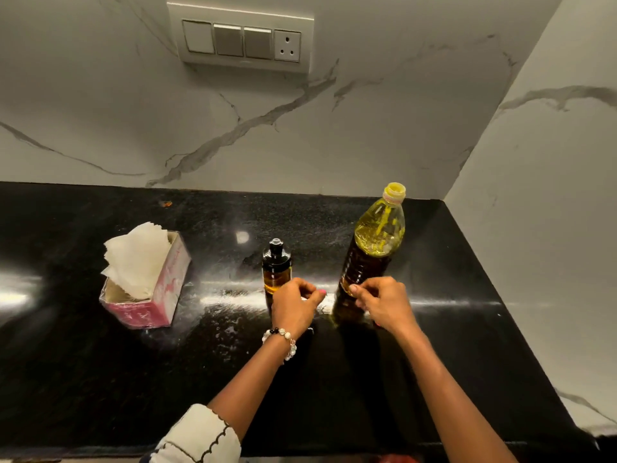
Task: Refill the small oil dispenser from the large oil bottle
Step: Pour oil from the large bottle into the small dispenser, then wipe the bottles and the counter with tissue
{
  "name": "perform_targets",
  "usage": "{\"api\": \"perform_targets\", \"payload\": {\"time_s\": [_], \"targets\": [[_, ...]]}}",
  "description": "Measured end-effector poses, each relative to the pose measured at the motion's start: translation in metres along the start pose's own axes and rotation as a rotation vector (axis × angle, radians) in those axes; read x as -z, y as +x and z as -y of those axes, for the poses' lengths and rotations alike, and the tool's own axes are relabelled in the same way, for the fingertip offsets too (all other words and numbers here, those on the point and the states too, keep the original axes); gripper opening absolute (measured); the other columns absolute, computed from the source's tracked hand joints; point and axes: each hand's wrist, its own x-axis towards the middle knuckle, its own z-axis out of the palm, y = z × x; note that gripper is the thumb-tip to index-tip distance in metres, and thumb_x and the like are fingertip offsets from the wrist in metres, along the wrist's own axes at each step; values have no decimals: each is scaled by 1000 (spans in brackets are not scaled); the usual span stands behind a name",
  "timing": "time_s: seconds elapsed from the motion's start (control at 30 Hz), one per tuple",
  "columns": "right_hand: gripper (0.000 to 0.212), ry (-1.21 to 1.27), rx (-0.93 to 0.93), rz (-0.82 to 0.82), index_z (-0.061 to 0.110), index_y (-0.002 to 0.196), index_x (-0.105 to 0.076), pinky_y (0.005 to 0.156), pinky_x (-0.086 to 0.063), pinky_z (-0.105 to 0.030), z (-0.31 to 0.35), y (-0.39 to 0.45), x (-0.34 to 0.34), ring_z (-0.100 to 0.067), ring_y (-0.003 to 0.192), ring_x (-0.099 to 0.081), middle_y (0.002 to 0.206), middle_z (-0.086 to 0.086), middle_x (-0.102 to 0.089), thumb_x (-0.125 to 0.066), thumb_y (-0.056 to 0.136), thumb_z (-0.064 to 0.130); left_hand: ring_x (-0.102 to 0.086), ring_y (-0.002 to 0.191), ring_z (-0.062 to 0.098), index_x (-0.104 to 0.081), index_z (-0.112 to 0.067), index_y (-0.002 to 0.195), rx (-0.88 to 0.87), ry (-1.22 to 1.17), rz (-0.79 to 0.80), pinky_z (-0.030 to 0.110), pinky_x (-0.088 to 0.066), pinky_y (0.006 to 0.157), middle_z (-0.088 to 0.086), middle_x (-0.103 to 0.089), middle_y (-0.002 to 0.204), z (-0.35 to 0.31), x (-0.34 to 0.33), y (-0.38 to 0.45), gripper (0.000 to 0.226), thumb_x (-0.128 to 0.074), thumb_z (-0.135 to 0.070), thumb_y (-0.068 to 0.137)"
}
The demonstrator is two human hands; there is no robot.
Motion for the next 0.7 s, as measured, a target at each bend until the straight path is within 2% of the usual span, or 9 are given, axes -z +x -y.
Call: {"api": "perform_targets", "payload": {"time_s": [0.07, 0.17, 0.3, 0.4, 0.5, 0.57, 0.7], "targets": [[15, -134, -45, -41, 11, 85, -73, 70, -52, -34, -19, -3, 9, -19, 77, -68, 79, -6, -72, -75, 79, 25, -62, 72, 9, -66, -17, 84, -90, -30, 29, 28, -51, 67, -8, -65, 76, -11, -10, -2, 16, -75, -30, 80], [36, -247, -60, 39, 10, 106, -69, 79, -49, -28, -40, -9, 12, -20, 89, -67, 100, -8, -70, -79, 74, 21, -63, 73, 7, -66, -20, 88, -175, -43, 18, 29, -52, 67, -8, -66, 78, -23, -25, -3, 17, -74, -32, 80], [27, -477, 112, 108, 12, 105, -69, 79, -43, -29, -60, -11, 2, -28, 98, -60, 101, -10, -67, -70, 79, 16, -64, 83, 10, -65, -21, 95, -246, -97, -38, 34, -55, 74, -6, -67, 86, -37, -34, -2, 19, -74, -31, 81], [25, -488, 153, 68, 12, 107, -69, 79, -47, -31, -65, -9, 2, -28, 98, -59, 101, -11, -66, -64, 83, 13, -63, 88, 9, -64, -20, 102, -305, -155, -102, 37, -55, 81, -3, -67, 94, -50, -33, 0, 26, -74, -33, 81], [22, -152, 129, -137, 13, 104, -71, 73, -52, -30, -43, -5, 22, -20, 83, -64, 91, -8, -66, -69, 82, 12, -61, 95, 11, -61, -26, 107, -371, -207, -165, 40, -53, 85, -6, -63, 100, -66, -25, 5, 33, -74, -38, 79], [25, 128, 107, -235, 13, 108, -69, 75, -54, -22, -20, -1, 46, -11, 83, -65, 95, -3, -67, -71, 83, 15, -59, 100, 12, -59, -27, 113, -427, -209, -172, 40, -52, 87, -9, -61, 104, -80, -19, 10, 42, -75, -43, 77], [24, 605, 176, -373, 11, 107, -68, 77, -56, -23, 30, 7, 96, -13, 87, -68, 94, -2, -70, -69, 83, 14, -55, 106, 13, -58, -24, 122, -520, -215, -115, 35, -49, 90, -11, -58, 111, -112, -10, 19, 55, -78, -42, 74]]}}
